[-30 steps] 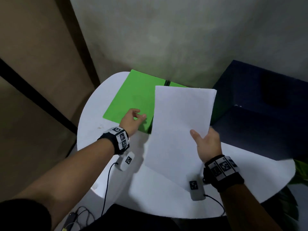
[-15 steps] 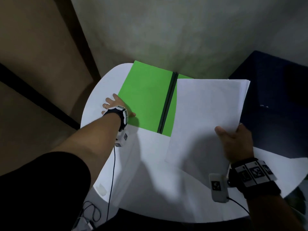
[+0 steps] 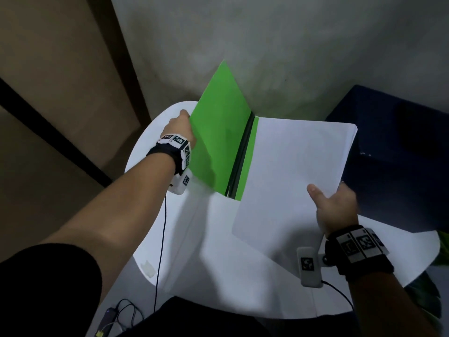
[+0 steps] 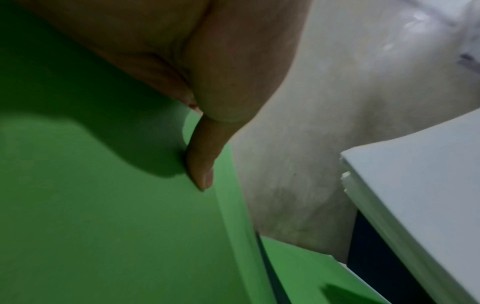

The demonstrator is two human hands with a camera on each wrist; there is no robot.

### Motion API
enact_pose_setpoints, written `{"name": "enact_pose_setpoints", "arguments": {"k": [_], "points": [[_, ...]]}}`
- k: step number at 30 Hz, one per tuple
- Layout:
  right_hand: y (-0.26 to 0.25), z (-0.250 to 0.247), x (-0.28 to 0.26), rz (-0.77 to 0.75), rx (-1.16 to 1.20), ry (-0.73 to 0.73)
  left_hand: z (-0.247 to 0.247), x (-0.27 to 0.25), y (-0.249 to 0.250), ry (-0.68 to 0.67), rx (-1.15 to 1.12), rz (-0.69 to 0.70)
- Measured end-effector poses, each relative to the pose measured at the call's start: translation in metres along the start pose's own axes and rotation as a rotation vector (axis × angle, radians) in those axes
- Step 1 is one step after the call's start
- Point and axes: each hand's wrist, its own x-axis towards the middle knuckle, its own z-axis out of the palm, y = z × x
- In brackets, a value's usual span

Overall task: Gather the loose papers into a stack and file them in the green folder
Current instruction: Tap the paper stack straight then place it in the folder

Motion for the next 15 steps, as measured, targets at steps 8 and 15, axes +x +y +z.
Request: {"name": "enact_pose_setpoints", "arguments": {"k": [8, 15], "points": [[0.020, -0.010, -0.012, 0.130, 0.106, -0.054, -0.048, -0.087, -0.018, 0.026, 0.260, 0.100], [0.061, 0.024, -0.016, 0.425, 0.273, -0.161, -0.059, -0.142, -0.051, -0.039, 0.289, 0.044]]}}
